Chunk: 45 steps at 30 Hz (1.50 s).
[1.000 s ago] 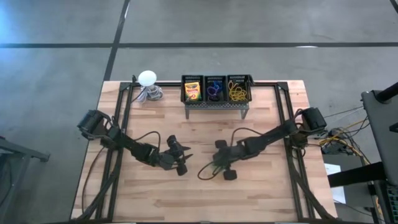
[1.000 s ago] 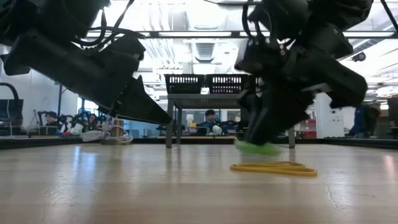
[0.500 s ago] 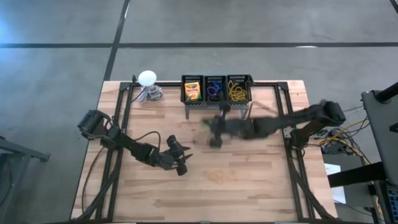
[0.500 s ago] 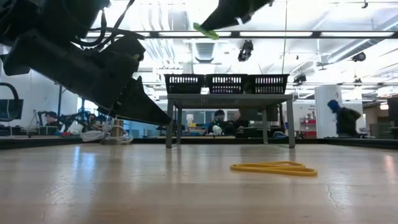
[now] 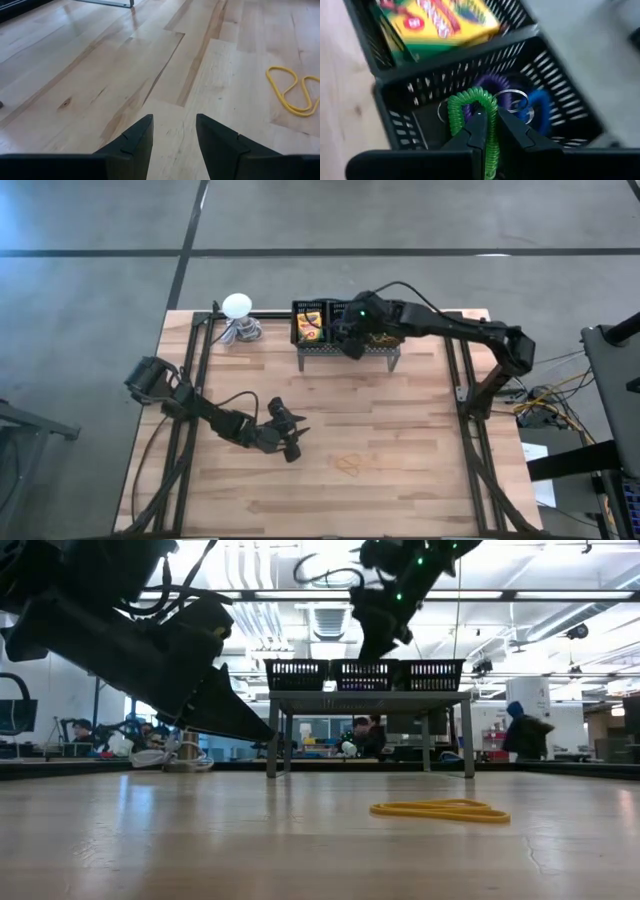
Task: Pick & Place Office Desk Supplies
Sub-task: Put the green spring keychain into the middle black bin on the shelf, then put the yellow rubber band into the right black bin on the shelf
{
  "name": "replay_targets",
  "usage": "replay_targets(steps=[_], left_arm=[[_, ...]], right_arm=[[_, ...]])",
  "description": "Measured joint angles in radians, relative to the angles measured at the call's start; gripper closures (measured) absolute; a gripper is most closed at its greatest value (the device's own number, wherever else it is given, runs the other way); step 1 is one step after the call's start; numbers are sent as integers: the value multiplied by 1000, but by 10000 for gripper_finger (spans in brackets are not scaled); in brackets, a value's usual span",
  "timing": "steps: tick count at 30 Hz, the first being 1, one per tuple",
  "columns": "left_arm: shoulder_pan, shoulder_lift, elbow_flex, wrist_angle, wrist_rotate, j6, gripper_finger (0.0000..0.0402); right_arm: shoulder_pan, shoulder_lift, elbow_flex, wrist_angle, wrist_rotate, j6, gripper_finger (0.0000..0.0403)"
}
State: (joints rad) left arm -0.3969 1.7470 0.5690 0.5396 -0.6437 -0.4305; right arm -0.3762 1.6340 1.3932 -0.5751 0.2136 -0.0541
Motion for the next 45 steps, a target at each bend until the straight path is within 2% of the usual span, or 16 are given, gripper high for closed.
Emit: replay_targets(steps=[6,10,14,18,21,24,32,35,39,42,45], left_arm=[[0,0,0,-7,0,1,246],[0,0,0,-10,0,3,246],[0,0,0,-10,0,3,246],[0,0,0,-10,0,3,246],[0,0,0,-10,0,3,246],[0,0,0,-11,0,3,246],[0,0,-1,-10,0,-12,246],[0,0,-1,-10,0,-14,246],[0,0,-1,-8,0,-16,246],[0,0,-1,-6,-1,-16,246],[0,0,-1,-5,-5,-16,246]], right_arm=[[-38,7,-2,-38,-20,19,366],[-35,-8,6,-67,-76,28,323],[-26,-34,17,-71,-77,32,276],[16,-94,19,-66,-73,35,251],[95,-149,-11,-65,-73,48,248],[223,-198,-70,-37,-42,51,255],[606,-248,-375,260,47,150,278],[713,-217,-518,454,48,165,282],[806,-115,-665,721,39,208,284],[832,-26,-698,808,40,264,284],[827,60,-694,807,48,331,284]])
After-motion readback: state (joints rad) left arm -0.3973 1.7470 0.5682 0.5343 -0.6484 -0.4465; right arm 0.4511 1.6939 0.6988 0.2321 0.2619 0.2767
